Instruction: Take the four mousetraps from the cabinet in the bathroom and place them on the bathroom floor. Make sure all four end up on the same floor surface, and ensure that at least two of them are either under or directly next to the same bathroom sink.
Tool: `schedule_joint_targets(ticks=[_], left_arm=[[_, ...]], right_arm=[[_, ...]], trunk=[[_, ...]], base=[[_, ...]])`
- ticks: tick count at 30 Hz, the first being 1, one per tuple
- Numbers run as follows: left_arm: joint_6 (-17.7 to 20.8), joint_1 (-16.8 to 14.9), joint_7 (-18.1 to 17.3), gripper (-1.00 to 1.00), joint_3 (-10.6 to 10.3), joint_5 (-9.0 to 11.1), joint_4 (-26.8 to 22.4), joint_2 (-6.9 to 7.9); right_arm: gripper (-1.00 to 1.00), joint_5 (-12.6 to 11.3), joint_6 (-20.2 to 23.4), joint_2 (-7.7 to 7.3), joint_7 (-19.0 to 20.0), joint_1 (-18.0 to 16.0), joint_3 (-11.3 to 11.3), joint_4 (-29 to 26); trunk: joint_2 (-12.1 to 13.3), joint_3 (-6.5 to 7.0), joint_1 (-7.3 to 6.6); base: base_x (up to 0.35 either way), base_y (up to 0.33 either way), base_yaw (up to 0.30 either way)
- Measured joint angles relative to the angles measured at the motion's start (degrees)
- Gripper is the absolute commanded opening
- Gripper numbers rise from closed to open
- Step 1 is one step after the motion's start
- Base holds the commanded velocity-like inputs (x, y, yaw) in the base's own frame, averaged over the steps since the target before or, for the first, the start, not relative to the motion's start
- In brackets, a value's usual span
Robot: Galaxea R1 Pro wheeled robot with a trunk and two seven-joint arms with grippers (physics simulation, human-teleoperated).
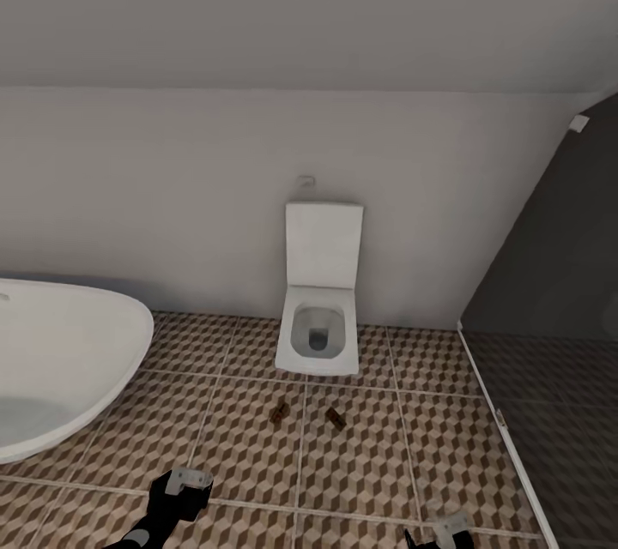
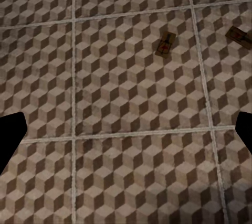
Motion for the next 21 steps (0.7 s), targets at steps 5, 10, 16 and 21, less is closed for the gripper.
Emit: schedule_joint_targets(ticks=[5, 10, 16, 21], left_arm=[[0.0, 0.1, 0.1, 1.00, 0.0, 0.0, 0.0, 0.00], [0.0, 0.1, 0.1, 1.00, 0.0, 0.1, 0.0, 0.04], [0.8, 1.1, 0.1, 1.00, 0.0, 0.1, 0.1, 0.80], [1.0, 3.0, 0.2, 1.00, 0.0, 0.1, 0.1, 1.41]], right_arm=[[1.00, -2.8, 1.8, 0.15, -1.6, 2.2, 0.1, 0.0], [1.00, -8.3, 8.0, 0.17, -1.8, 2.5, 0.0, -0.1], [1.00, -13.0, 10.5, 0.17, -1.9, 2.6, 0.0, -0.1], [1.00, -13.7, 10.7, 0.12, -1.6, 2.6, 0.0, -0.1]], trunk=[[0.4, 0.19, -0.22], [0.4, 0.19, -0.22], [0.4, 0.19, -0.22], [0.4, 0.19, -0.22]], base=[[0.000, 0.000, 0.000], [0.000, 0.000, 0.000], [0.000, 0.000, 0.000], [0.000, 0.000, 0.000]])
